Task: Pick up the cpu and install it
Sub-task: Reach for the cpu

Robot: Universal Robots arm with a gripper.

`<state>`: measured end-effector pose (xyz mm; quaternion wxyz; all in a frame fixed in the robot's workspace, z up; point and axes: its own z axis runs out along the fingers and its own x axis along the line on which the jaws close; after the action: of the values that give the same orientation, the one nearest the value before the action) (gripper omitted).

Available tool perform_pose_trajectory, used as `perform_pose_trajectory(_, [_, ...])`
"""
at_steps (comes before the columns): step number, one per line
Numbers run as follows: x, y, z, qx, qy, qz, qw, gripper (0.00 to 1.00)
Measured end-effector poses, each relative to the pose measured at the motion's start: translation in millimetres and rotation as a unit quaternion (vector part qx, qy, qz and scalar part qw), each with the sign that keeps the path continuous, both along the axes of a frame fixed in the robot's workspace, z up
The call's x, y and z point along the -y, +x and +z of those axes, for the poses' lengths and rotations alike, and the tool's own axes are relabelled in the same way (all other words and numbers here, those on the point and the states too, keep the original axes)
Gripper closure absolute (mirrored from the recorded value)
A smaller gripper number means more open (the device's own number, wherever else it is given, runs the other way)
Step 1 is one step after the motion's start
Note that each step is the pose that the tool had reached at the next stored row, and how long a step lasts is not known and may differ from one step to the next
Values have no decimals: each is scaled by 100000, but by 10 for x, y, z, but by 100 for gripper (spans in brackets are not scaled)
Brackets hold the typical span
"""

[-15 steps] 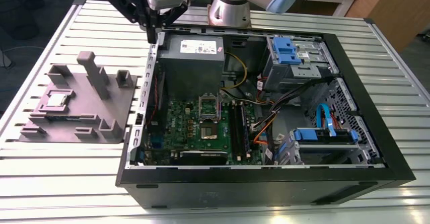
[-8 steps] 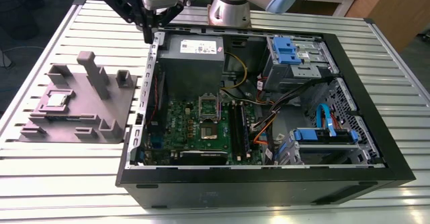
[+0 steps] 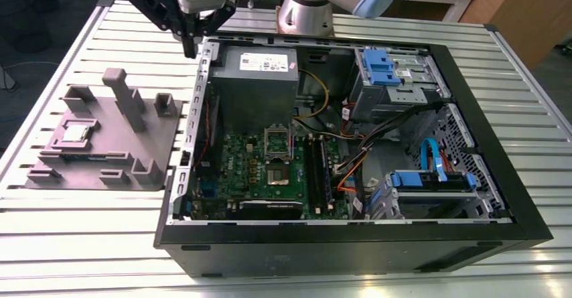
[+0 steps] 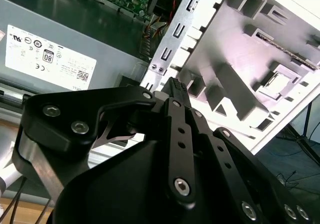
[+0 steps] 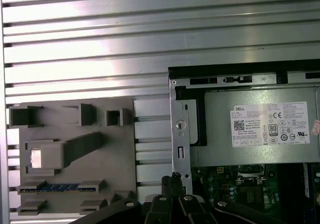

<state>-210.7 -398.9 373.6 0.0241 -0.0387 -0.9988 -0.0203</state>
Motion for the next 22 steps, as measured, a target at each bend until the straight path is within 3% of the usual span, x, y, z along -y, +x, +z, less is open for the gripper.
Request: perform_pose_trajectory(22, [0, -66, -3, -2, -2, 3, 100000, 90])
